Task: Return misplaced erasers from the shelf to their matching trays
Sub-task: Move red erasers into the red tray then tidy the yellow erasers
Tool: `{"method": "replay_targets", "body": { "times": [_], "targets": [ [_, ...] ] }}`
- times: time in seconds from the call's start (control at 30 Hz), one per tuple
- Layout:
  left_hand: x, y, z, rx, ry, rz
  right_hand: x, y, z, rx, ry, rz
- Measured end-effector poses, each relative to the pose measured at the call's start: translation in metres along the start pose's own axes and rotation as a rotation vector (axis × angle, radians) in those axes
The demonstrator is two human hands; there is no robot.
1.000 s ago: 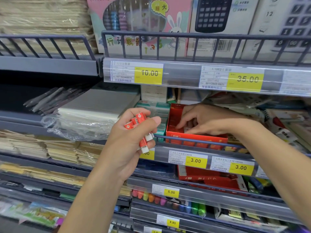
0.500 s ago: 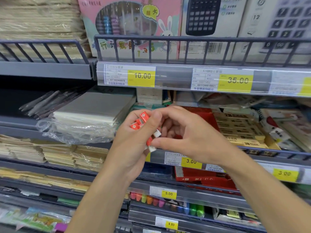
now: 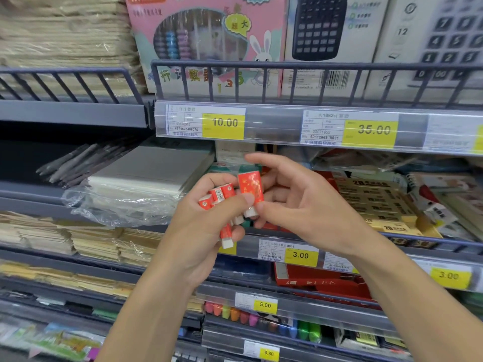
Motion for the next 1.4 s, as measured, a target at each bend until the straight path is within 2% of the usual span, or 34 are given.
{"method": "replay_targets", "body": {
  "times": [0.13,0.37,0.47,0.53,0.6,0.67,0.77,0.9,1.23,1.4],
  "targets": [
    [0.002,0.001,-0.003,-0.002,0.023,-0.055,-0.003,0.012,0.001,-0.121,-0.005,0.121],
    [0.004,-0.003,-0.010,-0.090,0.109,-0.060,-0.012,0.031,0.002,-0.201,0.108,0.307],
    [0.004,-0.005,-0.014,-0.066,0.114,-0.031,-0.013,0.034,0.002,-0.117,0.076,0.252],
    [0.003,-0.003,-0.016,-0.025,0.103,-0.010,-0.016,0.043,0.004,-0.013,0.037,0.328],
    [0.002,0.000,-0.018,0.020,0.098,0.011,-0.016,0.058,0.004,0.117,-0.104,0.497],
    [0.003,0.003,-0.020,0.051,0.101,0.027,-0.011,0.073,0.001,0.159,-0.277,0.576],
    [0.003,0.005,-0.020,0.074,0.109,0.040,-0.006,0.083,-0.005,0.117,-0.420,0.702],
    [0.004,0.007,-0.021,0.063,0.102,0.017,0.001,0.081,-0.007,0.032,-0.406,0.923],
    [0.005,0.008,-0.021,0.022,0.099,-0.050,0.027,0.086,-0.018,-0.146,-0.449,0.953],
    [0.006,0.006,-0.016,-0.053,0.096,-0.034,0.032,0.087,-0.022,-0.206,-0.386,0.951]
  ]
}}
Point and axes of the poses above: each hand's wrist, its own z-axis away from the middle knuckle, its own y-axis out of the back of the hand, x = y × z, the point moved 1 cm from there along -z, towards the middle knuckle, and after that the axes turned 4 degrees about -z, right-handed, at the moved point
